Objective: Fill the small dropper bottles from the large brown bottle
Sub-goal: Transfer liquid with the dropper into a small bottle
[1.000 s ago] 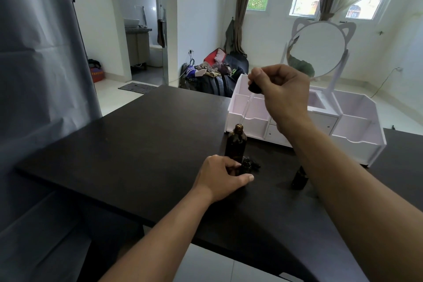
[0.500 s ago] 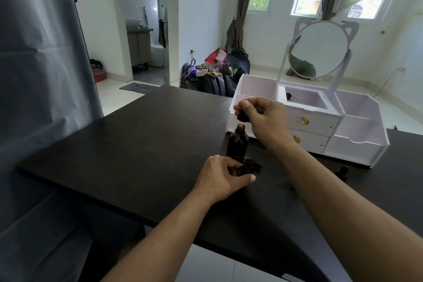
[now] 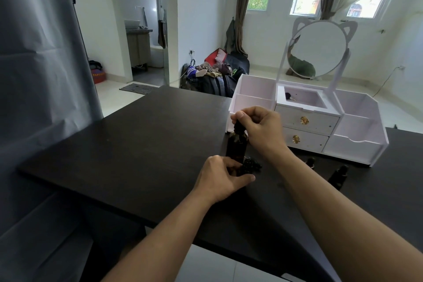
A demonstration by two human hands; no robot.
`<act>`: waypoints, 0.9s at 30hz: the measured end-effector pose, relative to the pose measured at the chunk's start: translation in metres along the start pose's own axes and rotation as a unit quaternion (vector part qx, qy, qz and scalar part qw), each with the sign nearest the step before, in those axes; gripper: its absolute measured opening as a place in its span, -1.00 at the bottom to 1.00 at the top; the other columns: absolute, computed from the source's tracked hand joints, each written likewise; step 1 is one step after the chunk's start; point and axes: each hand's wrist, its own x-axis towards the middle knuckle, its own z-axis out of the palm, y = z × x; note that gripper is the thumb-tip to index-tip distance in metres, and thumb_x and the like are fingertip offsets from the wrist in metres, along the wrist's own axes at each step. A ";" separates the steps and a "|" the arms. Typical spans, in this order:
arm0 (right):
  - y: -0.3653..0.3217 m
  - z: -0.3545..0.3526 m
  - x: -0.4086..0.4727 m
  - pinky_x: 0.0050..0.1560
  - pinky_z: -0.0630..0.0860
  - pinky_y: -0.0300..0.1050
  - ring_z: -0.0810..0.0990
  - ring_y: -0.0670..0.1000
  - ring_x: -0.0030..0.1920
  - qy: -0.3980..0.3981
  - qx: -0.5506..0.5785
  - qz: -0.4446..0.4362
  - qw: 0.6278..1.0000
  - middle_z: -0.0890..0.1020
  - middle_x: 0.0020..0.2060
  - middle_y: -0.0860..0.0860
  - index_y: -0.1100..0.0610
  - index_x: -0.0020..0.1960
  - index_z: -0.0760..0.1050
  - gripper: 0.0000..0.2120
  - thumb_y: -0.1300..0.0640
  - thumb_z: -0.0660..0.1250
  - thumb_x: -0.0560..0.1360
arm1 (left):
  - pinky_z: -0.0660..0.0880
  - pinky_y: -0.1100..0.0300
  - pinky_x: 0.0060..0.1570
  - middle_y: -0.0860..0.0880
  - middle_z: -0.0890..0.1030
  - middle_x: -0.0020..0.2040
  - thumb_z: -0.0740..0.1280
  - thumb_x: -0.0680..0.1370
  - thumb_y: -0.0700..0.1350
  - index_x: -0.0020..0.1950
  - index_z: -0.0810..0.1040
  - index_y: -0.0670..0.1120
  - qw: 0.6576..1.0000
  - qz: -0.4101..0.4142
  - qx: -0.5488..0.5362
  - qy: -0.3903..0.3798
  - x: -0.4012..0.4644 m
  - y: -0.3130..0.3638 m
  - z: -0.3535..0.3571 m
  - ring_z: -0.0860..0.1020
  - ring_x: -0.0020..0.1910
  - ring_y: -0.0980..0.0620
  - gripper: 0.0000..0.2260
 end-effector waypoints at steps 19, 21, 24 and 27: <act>0.006 -0.002 0.000 0.08 0.64 0.05 0.69 0.02 -0.04 -0.008 -0.009 -0.004 1.000 0.71 -0.10 0.07 0.19 0.03 0.63 -0.83 0.11 0.41 0.52 | 0.56 0.25 -0.19 0.07 0.64 -0.20 0.53 0.36 0.14 0.01 0.66 0.02 1.000 -0.002 -0.001 -0.003 0.001 -0.001 0.000 0.60 -0.21 0.18 -0.70; 0.007 -0.002 0.000 0.09 0.64 0.04 0.69 0.03 -0.04 -0.016 -0.007 -0.006 1.000 0.71 -0.09 0.07 0.18 0.05 0.63 -0.82 0.11 0.42 0.51 | 0.55 0.26 -0.21 0.07 0.64 -0.21 0.53 0.36 0.15 0.01 0.67 0.02 1.000 -0.005 0.002 -0.001 0.001 -0.001 0.001 0.60 -0.22 0.19 -0.69; 0.008 -0.002 0.000 0.10 0.64 0.02 0.69 0.00 -0.03 -0.029 -0.018 -0.009 0.999 0.71 -0.07 0.06 0.19 0.10 0.62 -0.80 0.12 0.42 0.52 | 0.50 0.31 -0.24 0.08 0.64 -0.20 0.52 0.36 0.15 0.02 0.67 0.02 1.000 -0.008 0.000 -0.002 0.001 -0.001 0.001 0.59 -0.22 0.20 -0.68; 0.008 -0.002 0.000 0.12 0.63 0.03 0.69 -0.03 -0.02 -0.033 -0.032 -0.008 0.999 0.71 -0.07 0.04 0.18 0.09 0.64 -0.81 0.11 0.38 0.54 | 0.48 0.33 -0.26 0.08 0.63 -0.20 0.52 0.37 0.14 0.01 0.66 0.02 1.000 -0.006 0.000 -0.001 0.001 -0.002 0.001 0.58 -0.22 0.20 -0.69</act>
